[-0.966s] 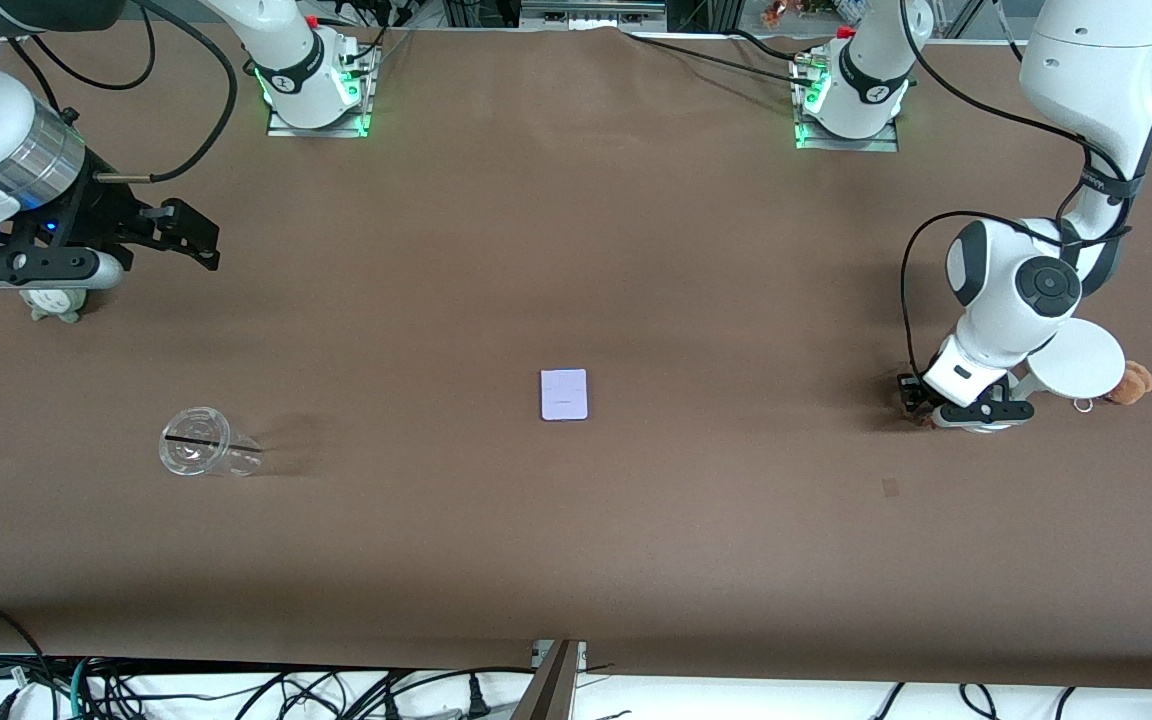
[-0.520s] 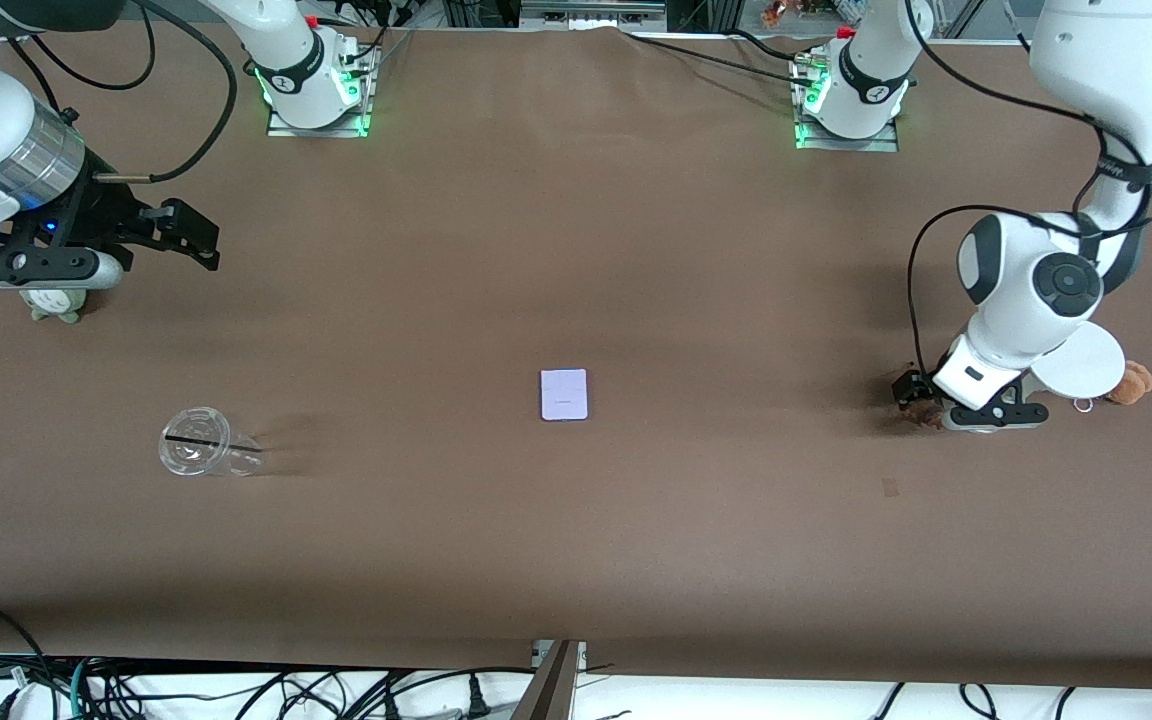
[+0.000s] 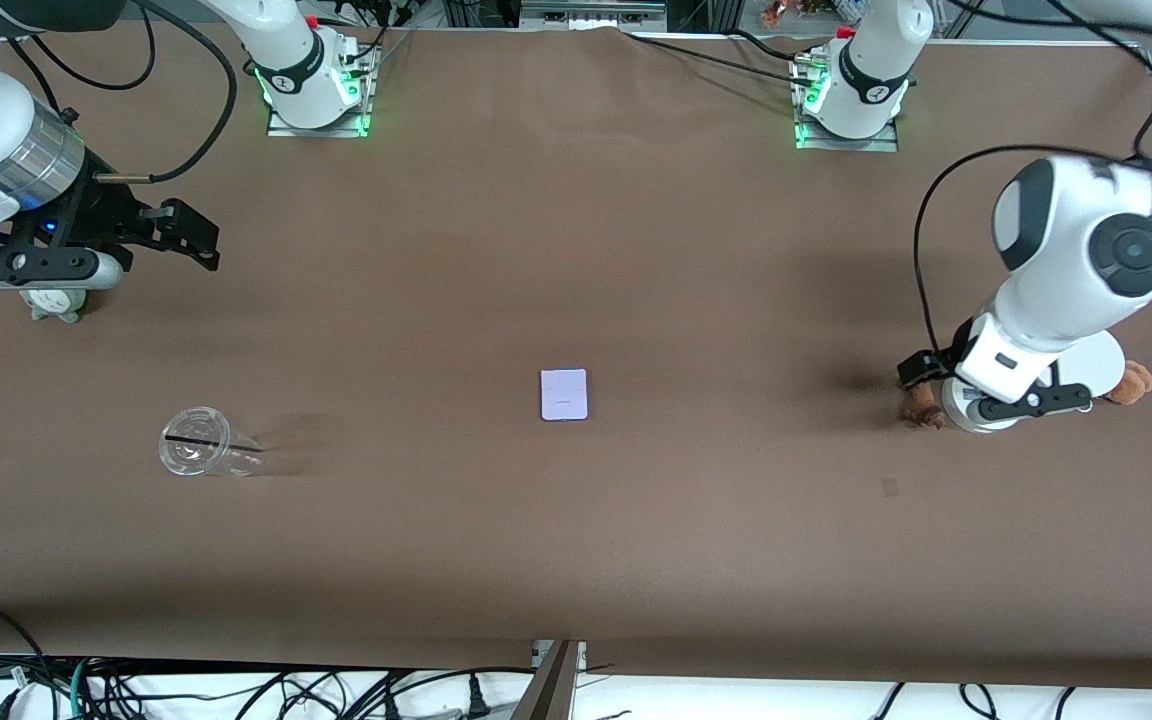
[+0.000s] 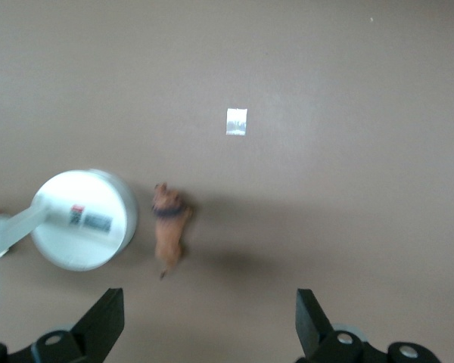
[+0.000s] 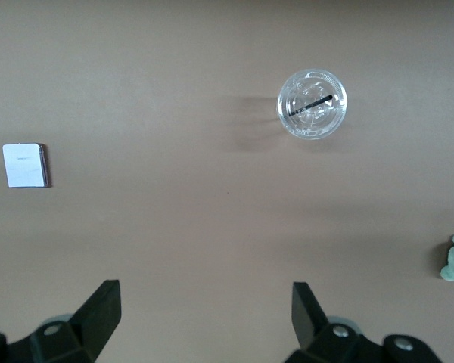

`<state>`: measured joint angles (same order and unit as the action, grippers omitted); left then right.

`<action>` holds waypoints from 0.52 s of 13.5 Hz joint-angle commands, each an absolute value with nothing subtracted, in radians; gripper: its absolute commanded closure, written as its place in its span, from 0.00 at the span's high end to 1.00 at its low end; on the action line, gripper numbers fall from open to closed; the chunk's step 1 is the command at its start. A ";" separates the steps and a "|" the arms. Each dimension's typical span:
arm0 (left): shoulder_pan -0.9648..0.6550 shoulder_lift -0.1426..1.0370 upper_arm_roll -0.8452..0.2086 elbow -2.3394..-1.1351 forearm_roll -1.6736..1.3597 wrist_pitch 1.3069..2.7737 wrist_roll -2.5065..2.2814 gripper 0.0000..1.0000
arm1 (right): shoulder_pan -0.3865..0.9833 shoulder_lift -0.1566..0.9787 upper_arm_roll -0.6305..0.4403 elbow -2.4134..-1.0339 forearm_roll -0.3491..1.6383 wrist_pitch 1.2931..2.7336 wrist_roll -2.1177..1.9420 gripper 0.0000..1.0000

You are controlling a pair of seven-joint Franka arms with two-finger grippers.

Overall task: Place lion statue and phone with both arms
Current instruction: 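Lower the lion beside the white lamp and open the left gripper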

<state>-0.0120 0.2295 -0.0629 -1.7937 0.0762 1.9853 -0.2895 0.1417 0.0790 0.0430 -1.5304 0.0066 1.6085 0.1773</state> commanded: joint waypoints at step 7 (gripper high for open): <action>0.008 0.127 -0.045 -1.520 0.067 1.641 -0.282 1.00 | 0.137 0.086 0.044 -1.511 0.015 1.606 0.164 1.00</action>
<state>-0.0030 0.1505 -0.0493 -1.5288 0.0762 1.6681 -0.2895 0.1417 0.0791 0.0430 -1.5303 0.0065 1.6090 0.1773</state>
